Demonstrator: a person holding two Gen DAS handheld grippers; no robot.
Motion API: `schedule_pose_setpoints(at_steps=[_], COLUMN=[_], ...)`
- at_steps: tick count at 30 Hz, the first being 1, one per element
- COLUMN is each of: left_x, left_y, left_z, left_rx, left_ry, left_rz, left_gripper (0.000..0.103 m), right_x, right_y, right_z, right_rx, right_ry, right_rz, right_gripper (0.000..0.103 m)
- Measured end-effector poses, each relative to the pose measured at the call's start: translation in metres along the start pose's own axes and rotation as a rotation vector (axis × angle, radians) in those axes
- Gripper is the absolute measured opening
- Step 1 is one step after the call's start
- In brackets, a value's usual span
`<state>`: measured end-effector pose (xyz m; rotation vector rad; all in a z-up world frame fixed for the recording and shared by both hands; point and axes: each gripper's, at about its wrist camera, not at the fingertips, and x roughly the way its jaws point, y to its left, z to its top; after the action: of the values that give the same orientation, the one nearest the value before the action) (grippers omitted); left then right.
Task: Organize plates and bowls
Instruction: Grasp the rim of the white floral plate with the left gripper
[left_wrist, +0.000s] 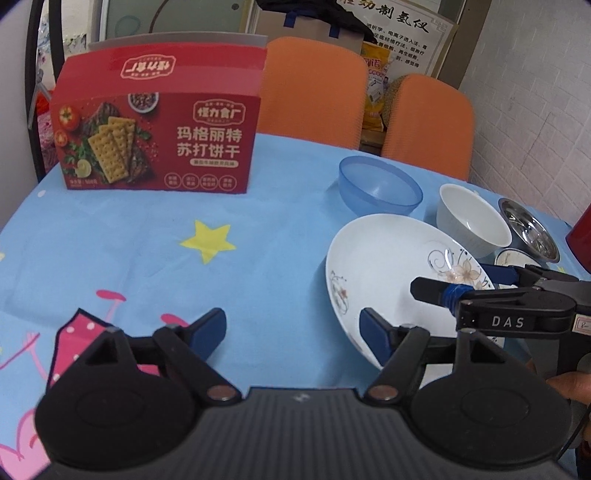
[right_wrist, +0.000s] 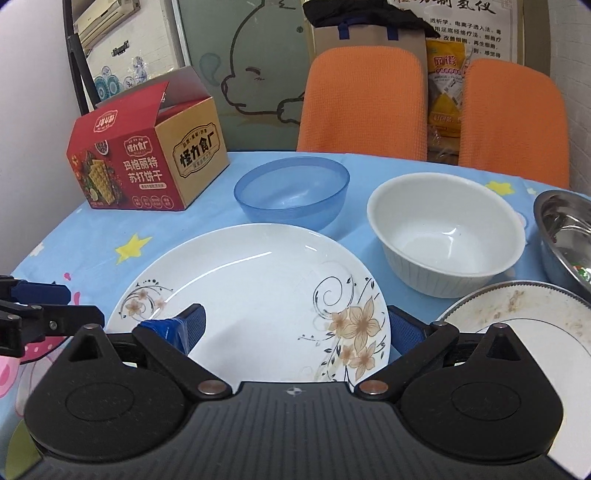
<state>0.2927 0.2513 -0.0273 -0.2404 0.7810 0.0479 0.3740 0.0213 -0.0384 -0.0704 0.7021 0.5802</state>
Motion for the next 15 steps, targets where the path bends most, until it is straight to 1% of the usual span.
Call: schedule_pose_setpoints(at_steps=[2,5,7,9,12,15], left_x=[0.002,0.004,0.005,0.009,0.023,0.039], left_y=[0.004,0.007,0.007,0.005,-0.003,-0.011], left_z=[-0.001,-0.002,-0.002,0.0,0.005,0.01], left_rx=[-0.011,-0.032,-0.03,-0.03,-0.026,-0.006], left_ry=[0.008,0.018,0.018,0.017,0.031,0.049], left_rz=[0.005,0.005,0.009,0.01,0.01,0.037], left_gripper=[0.072,0.072,0.072,0.072,0.072,0.072], right_x=[0.0,0.004,0.001,-0.005,-0.011,-0.014], right_y=[0.004,0.012,0.014,0.011,0.011,0.019], right_z=[0.0,0.003,0.0,-0.005,-0.015,-0.021], right_rx=[0.015,0.005,-0.004,0.015,0.044,0.021], right_ry=[-0.006,0.002,-0.009,-0.017,-0.017,-0.029], right_rz=[-0.002,0.039,0.027,0.003,0.027,0.009], right_gripper=[0.09,0.089,0.088,0.088,0.088,0.088])
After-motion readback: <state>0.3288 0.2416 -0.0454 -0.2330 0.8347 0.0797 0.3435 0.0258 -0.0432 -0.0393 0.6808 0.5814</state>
